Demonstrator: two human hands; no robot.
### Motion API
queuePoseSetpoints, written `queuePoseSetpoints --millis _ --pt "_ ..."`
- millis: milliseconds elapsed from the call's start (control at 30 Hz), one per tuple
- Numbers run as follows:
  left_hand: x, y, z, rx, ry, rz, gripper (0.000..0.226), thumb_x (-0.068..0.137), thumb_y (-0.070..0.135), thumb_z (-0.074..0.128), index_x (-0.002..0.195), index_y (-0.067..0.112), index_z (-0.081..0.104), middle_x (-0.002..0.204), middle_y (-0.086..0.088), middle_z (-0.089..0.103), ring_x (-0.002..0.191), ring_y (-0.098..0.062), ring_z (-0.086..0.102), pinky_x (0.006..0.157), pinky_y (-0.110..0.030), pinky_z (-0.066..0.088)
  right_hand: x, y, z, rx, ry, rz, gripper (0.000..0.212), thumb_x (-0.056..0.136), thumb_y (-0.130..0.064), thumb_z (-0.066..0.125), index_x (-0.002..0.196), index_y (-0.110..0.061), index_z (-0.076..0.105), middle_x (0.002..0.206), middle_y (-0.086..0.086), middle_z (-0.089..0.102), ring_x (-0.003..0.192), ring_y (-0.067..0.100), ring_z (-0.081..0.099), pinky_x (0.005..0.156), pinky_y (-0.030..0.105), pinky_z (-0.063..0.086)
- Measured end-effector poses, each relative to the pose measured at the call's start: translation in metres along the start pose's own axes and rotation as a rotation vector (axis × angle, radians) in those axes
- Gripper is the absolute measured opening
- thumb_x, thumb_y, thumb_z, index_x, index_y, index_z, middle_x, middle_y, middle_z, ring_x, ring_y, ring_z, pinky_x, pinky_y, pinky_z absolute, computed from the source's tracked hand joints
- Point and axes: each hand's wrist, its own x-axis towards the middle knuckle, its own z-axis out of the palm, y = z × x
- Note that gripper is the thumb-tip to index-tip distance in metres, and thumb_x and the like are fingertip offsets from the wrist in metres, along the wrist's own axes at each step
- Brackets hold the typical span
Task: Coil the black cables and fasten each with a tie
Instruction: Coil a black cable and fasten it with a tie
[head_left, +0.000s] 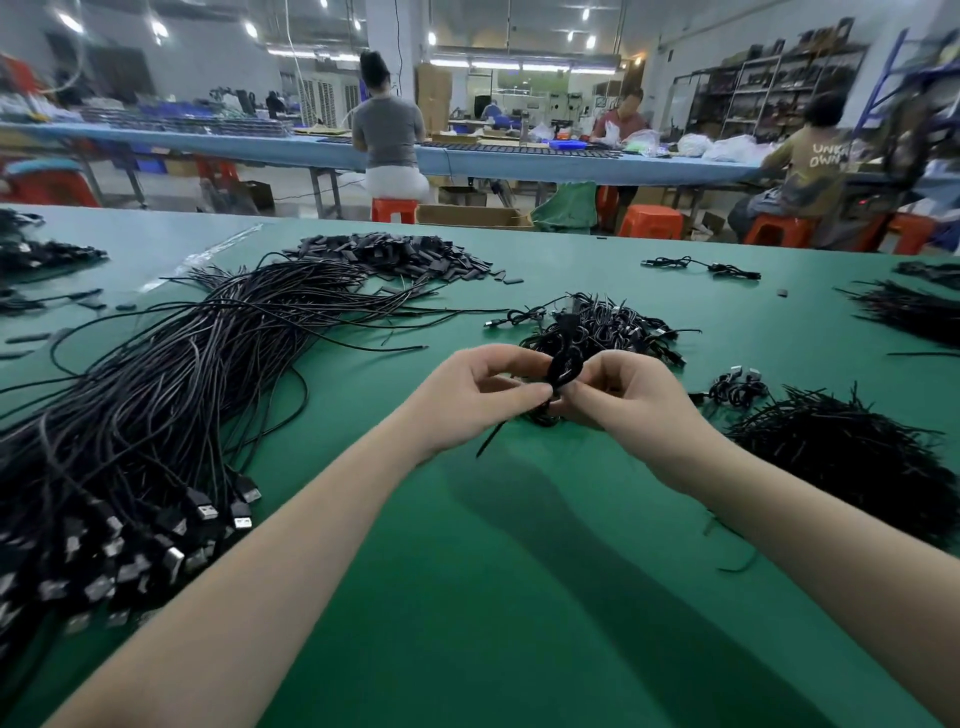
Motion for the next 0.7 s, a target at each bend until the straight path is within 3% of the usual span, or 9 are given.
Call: queuePoseSetpoints --millis 133,233,300,400,467,500,567,633,700 --pt "-0.001 0.003 0.007 0.050 0.076 0.045 0.019 0.086 0.003 0.068 0.093 0.021 0.069 0.087 0.009 0.073 0.081 -0.004 0.068 0.077 -0.016 0.051 -0.001 -0.002 -0.002 -0.146 -0.042 -0.013 0.013 0.087 -0.007 0.067 0.076 -0.013 0.065 0.077 0.008 0.072 0.076 0.019 0.068 0.074 0.039 0.054" --pt "-0.001 0.005 0.015 0.060 0.087 -0.048 0.012 0.093 0.008 0.060 0.102 0.015 0.060 0.088 0.002 0.069 0.078 -0.008 0.065 0.077 -0.024 0.053 -0.001 0.001 -0.003 -0.374 0.032 -0.146 0.017 0.086 -0.006 0.067 0.076 -0.020 0.066 0.074 -0.007 0.069 0.069 0.003 0.063 0.068 0.020 0.049" --pt "-0.001 0.010 0.024 -0.120 0.121 -0.174 0.012 0.096 0.014 0.055 0.108 0.015 0.055 0.080 0.001 0.069 0.070 -0.011 0.066 0.062 -0.023 0.053 -0.004 0.002 0.000 -0.577 0.129 -0.351 0.012 0.085 -0.006 0.067 0.081 -0.017 0.068 0.077 -0.013 0.062 0.069 0.000 0.057 0.067 0.012 0.043" --pt "0.000 0.022 0.025 -0.499 0.171 -0.436 0.011 0.095 0.016 0.055 0.105 0.020 0.054 0.061 0.004 0.067 0.048 -0.008 0.061 0.041 -0.015 0.043 -0.006 -0.003 -0.004 -1.006 0.182 -0.827 0.019 0.092 -0.002 0.052 0.083 -0.005 0.068 0.079 0.005 0.062 0.080 0.025 0.065 0.072 0.037 0.054" --pt "-0.001 0.026 0.020 -0.600 0.142 -0.543 0.006 0.094 0.018 0.056 0.097 0.022 0.059 0.060 0.004 0.066 0.041 -0.004 0.055 0.037 -0.013 0.041 -0.004 0.000 -0.012 -1.163 0.084 -1.143 0.031 0.096 0.001 0.040 0.083 0.001 0.068 0.080 0.013 0.064 0.099 0.034 0.067 0.084 0.042 0.055" --pt "-0.002 0.028 0.018 -0.594 0.121 -0.555 0.006 0.094 0.019 0.056 0.094 0.023 0.060 0.060 0.004 0.067 0.041 -0.002 0.054 0.037 -0.013 0.041 -0.002 0.000 -0.013 -1.103 0.032 -1.138 0.028 0.095 0.003 0.042 0.084 0.004 0.068 0.082 0.016 0.064 0.105 0.036 0.065 0.088 0.042 0.054" --pt "-0.002 0.028 0.016 -0.553 0.093 -0.493 0.007 0.095 0.020 0.055 0.095 0.025 0.060 0.063 0.005 0.068 0.043 -0.003 0.058 0.040 -0.014 0.045 -0.003 -0.001 -0.012 -0.831 0.046 -0.941 0.012 0.089 0.005 0.055 0.085 0.002 0.066 0.085 0.014 0.063 0.104 0.031 0.066 0.083 0.035 0.055" --pt "-0.002 0.028 0.014 -0.471 0.075 -0.362 0.013 0.097 0.019 0.052 0.097 0.027 0.063 0.067 0.006 0.069 0.050 -0.005 0.062 0.045 -0.015 0.046 -0.003 -0.001 -0.010 -0.550 0.114 -0.650 0.013 0.087 0.001 0.063 0.084 -0.011 0.064 0.084 0.004 0.064 0.088 0.019 0.068 0.070 0.023 0.050" --pt "-0.001 0.025 0.010 -0.275 0.077 -0.173 0.021 0.094 0.012 0.057 0.097 0.030 0.067 0.076 0.010 0.070 0.062 -0.006 0.063 0.053 -0.016 0.048 -0.002 -0.003 -0.008 -0.321 0.114 -0.366 0.020 0.088 -0.005 0.064 0.079 -0.022 0.060 0.084 0.001 0.069 0.076 0.016 0.067 0.062 0.020 0.045"
